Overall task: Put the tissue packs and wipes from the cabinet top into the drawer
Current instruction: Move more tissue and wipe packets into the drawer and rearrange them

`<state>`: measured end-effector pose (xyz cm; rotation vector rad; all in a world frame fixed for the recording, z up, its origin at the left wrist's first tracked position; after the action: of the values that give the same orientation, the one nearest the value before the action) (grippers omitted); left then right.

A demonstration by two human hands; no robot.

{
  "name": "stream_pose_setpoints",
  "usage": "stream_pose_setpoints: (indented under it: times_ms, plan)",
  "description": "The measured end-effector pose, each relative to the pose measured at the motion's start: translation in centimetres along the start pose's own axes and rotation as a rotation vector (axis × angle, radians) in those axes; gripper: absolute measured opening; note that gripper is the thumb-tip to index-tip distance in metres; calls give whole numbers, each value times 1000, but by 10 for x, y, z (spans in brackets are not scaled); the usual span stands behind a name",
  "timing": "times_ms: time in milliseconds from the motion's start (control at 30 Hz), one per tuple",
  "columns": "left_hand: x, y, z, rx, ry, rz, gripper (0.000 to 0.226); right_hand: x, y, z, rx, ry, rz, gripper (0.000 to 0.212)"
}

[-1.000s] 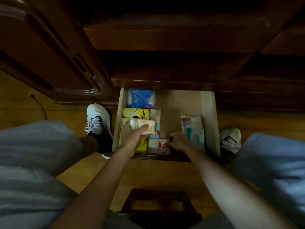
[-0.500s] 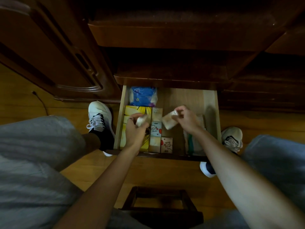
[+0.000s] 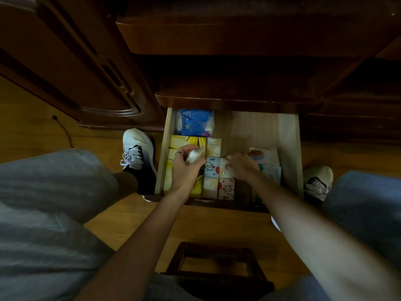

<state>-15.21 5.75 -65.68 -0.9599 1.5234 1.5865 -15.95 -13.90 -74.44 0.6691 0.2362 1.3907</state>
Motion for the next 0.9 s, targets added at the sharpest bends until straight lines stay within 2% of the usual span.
stream_pose_setpoints:
  times_ms: [67,100,133,167,200,233,267,400,467,533,600,767,833,900]
  plan:
    - [2,1,-11,98,-19,6,45,1,4,23,-173,-17,13,29]
    - [3,1,-16,142,-22,12,43,2,7,33,-204,-208,11,34]
    - [3,2,-19,175,-10,20,39,6,9,35,-125,-517,5,39]
    - [3,1,-20,194,20,31,33,16,9,30,35,-840,10,42]
    - [4,1,-21,201,68,46,31,28,10,24,180,-1054,43,39]
    - [4,0,-20,200,120,61,32,35,11,24,246,-1122,81,34]
    - [3,-1,-20,192,163,68,35,37,10,25,240,-1128,94,31]
    - [-9,-3,-11,104,209,-18,32,8,-1,21,59,-1149,-29,31]
    - [-10,-4,-6,62,189,-36,25,-17,-9,27,-111,-1074,-122,31]
    - [-7,-4,-3,44,102,-38,22,-41,-16,39,-291,-876,-210,30]
    - [1,-6,1,17,23,-4,23,-53,-24,47,-389,-718,-251,26]
    - [12,-11,8,-20,-28,114,23,-44,-45,36,-362,-431,-249,20]
    - [9,-13,11,-42,-39,102,22,-37,-50,27,-309,-274,-228,23]
    - [3,-14,13,-43,-162,44,22,-35,-52,24,-275,-124,-247,26]
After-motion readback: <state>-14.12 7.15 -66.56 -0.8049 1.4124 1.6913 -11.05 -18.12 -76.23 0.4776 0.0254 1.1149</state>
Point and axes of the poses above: each hand's wrist, its own y-axis away from the middle knuckle, its own z-axis out of the back of the hand, x = y × z, the point moved 9 cm from there along -y, towards the middle knuckle, and after that the axes turned 7 degrees about y, right-handed, at the moved point
